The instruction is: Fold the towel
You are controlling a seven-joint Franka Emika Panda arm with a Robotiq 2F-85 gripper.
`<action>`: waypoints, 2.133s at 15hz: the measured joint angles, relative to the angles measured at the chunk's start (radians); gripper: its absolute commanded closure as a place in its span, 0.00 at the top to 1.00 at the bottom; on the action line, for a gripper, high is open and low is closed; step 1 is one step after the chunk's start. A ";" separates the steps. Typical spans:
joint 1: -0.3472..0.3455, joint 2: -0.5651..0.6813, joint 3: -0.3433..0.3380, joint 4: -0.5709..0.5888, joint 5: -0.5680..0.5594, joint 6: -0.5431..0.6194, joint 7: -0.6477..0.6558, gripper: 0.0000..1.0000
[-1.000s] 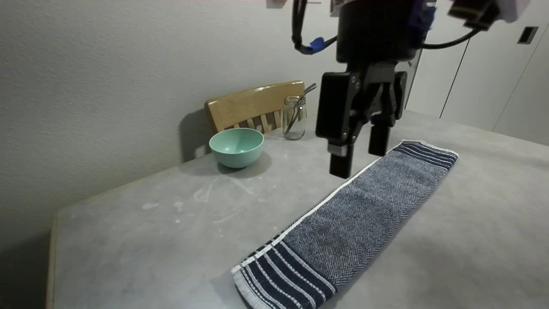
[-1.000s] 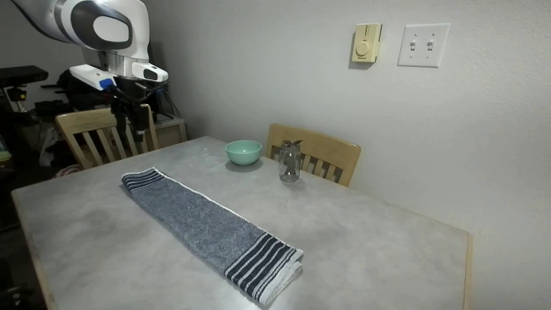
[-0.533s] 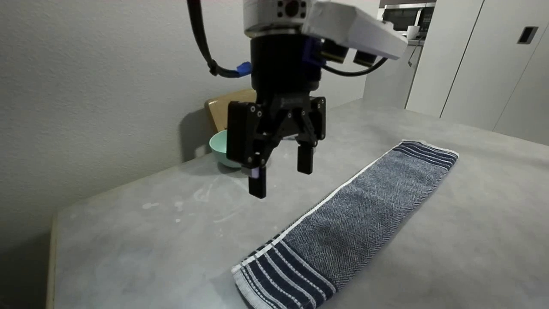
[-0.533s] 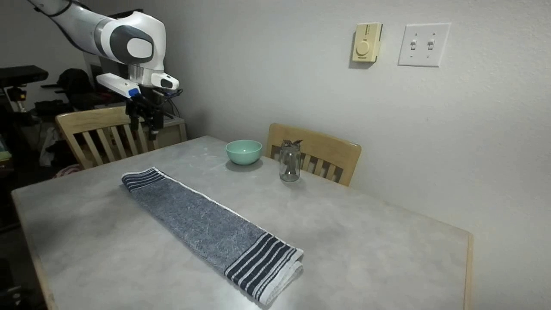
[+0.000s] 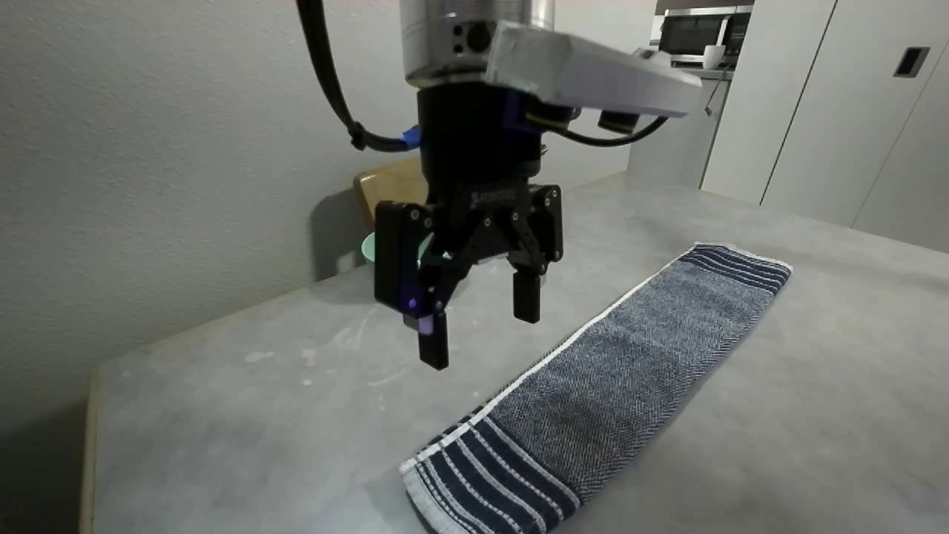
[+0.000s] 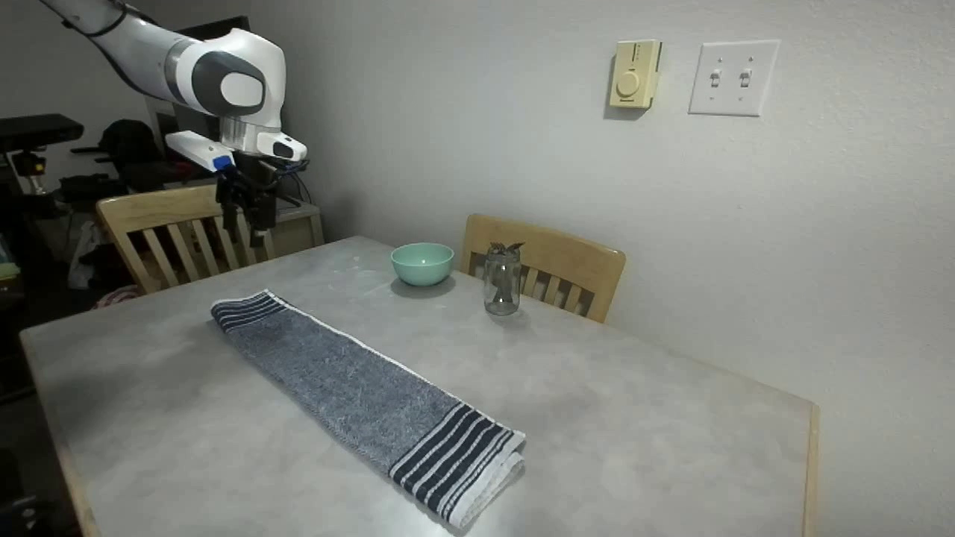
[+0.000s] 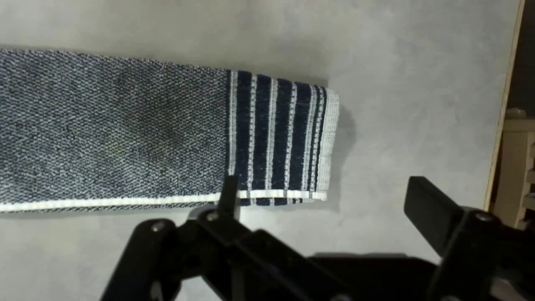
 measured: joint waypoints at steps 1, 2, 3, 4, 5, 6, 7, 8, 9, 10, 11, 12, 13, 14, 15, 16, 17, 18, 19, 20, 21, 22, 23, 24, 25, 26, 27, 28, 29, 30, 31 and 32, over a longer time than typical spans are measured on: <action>0.011 0.009 0.000 0.004 0.000 -0.005 0.022 1.00; 0.025 0.026 -0.001 0.013 -0.002 -0.007 0.037 1.00; 0.039 0.047 -0.002 0.026 -0.008 -0.009 0.051 1.00; 0.053 0.072 -0.003 0.042 -0.017 -0.015 0.065 1.00; 0.066 0.099 -0.005 0.061 -0.026 -0.024 0.078 1.00; 0.076 0.124 -0.009 0.078 -0.033 -0.030 0.087 1.00; 0.084 0.149 -0.013 0.095 -0.037 -0.033 0.090 1.00; 0.087 0.172 -0.017 0.111 -0.039 -0.034 0.090 1.00; 0.088 0.194 -0.020 0.127 -0.040 -0.037 0.089 1.00; 0.087 0.215 -0.023 0.145 -0.041 -0.046 0.082 1.00; 0.087 0.233 -0.026 0.164 -0.041 -0.062 0.072 1.00; 0.087 0.246 -0.028 0.180 -0.041 -0.072 0.065 1.00; 0.087 0.254 -0.029 0.191 -0.041 -0.077 0.062 1.00; 0.087 0.257 -0.029 0.196 -0.041 -0.080 0.062 1.00; 0.087 0.257 -0.028 0.197 -0.041 -0.080 0.062 1.00; 0.088 0.257 -0.028 0.196 -0.041 -0.080 0.062 1.00; 0.089 0.258 -0.028 0.196 -0.041 -0.080 0.062 1.00; 0.090 0.261 -0.028 0.196 -0.041 -0.080 0.062 1.00; 0.091 0.266 -0.028 0.197 -0.041 -0.080 0.062 1.00; 0.093 0.273 -0.028 0.199 -0.041 -0.080 0.062 1.00; 0.094 0.283 -0.028 0.201 -0.041 -0.080 0.062 1.00; 0.095 0.294 -0.028 0.206 -0.041 -0.080 0.062 1.00; 0.097 0.306 -0.028 0.215 -0.041 -0.080 0.062 1.00; 0.098 0.319 -0.028 0.225 -0.041 -0.080 0.062 1.00; 0.100 0.332 -0.029 0.240 -0.042 -0.082 0.062 1.00; 0.101 0.345 -0.030 0.255 -0.046 -0.085 0.062 1.00; 0.103 0.359 -0.031 0.276 -0.053 -0.093 0.062 1.00; 0.104 0.370 -0.033 0.297 -0.061 -0.104 0.062 1.00; 0.106 0.381 -0.035 0.319 -0.070 -0.115 0.062 1.00; 0.108 0.391 -0.038 0.339 -0.077 -0.126 0.062 1.00; 0.109 0.401 -0.039 0.360 -0.081 -0.141 0.062 1.00; 0.111 0.411 -0.040 0.380 -0.084 -0.153 0.062 1.00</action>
